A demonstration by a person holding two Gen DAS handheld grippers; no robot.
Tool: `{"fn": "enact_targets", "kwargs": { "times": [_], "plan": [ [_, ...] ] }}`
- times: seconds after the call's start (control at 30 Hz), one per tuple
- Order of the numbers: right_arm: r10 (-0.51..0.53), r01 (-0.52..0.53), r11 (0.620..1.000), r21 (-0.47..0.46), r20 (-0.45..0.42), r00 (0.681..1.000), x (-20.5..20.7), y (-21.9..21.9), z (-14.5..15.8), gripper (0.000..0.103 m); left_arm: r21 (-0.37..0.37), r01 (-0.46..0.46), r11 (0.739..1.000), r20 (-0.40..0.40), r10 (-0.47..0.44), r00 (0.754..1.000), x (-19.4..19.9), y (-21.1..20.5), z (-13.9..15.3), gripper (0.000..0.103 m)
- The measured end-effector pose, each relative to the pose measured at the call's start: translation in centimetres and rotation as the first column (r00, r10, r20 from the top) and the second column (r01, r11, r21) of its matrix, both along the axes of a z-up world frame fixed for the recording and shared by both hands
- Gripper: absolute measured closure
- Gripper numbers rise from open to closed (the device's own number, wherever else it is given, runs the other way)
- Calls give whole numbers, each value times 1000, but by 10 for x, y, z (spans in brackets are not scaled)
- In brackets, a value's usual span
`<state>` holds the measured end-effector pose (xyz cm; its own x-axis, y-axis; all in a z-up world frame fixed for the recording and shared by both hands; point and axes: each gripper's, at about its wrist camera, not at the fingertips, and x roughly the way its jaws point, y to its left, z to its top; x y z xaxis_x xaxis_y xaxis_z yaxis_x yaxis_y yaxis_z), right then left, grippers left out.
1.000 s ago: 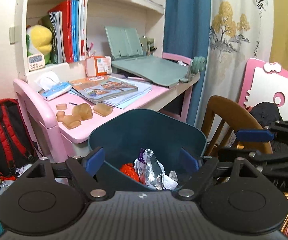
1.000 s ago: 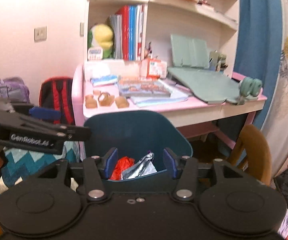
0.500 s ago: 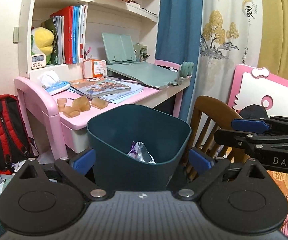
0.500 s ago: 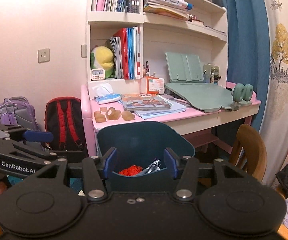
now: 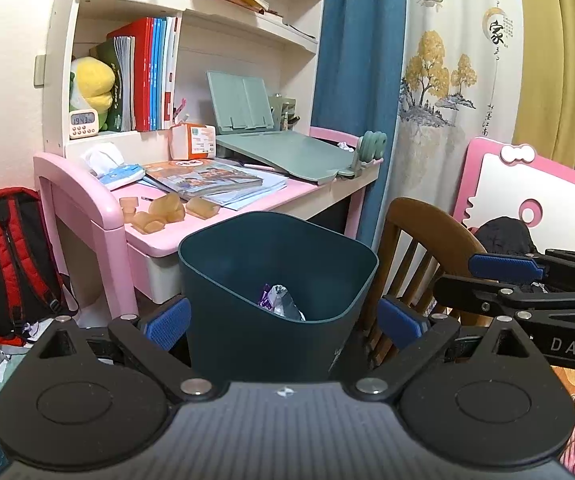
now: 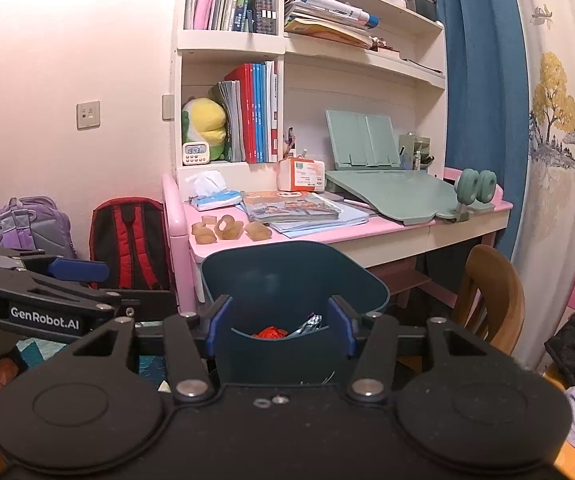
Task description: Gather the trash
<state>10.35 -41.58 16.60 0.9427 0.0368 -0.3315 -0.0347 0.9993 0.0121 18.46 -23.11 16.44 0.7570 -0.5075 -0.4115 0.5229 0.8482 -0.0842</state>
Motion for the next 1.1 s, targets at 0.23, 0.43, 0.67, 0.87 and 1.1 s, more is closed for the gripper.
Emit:
{"fn": "enact_targets", "kwargs": {
  "times": [0.23, 0.43, 0.67, 0.87, 1.1],
  "plan": [
    [4, -4, 1000, 6, 4, 1000, -5, 2, 1, 51, -6, -2, 1000, 3, 2, 1000, -2, 0, 0, 3],
    [5, -5, 1000, 9, 7, 1000, -6, 2, 1, 51, -10, -2, 1000, 5, 2, 1000, -3, 1, -1, 3],
    [9, -9, 1000, 14, 11, 1000, -8, 6, 2, 51, -15, -2, 1000, 6, 2, 1000, -3, 2, -1, 3],
    [10, -10, 1000, 14, 15, 1000, -9, 8, 2, 51, -20, 0, 1000, 7, 0, 1000, -4, 3, -1, 3],
    [19, -19, 1000, 8, 25, 1000, -11, 11, 3, 50, -13, -7, 1000, 18, 7, 1000, -7, 3, -3, 3]
  ]
}}
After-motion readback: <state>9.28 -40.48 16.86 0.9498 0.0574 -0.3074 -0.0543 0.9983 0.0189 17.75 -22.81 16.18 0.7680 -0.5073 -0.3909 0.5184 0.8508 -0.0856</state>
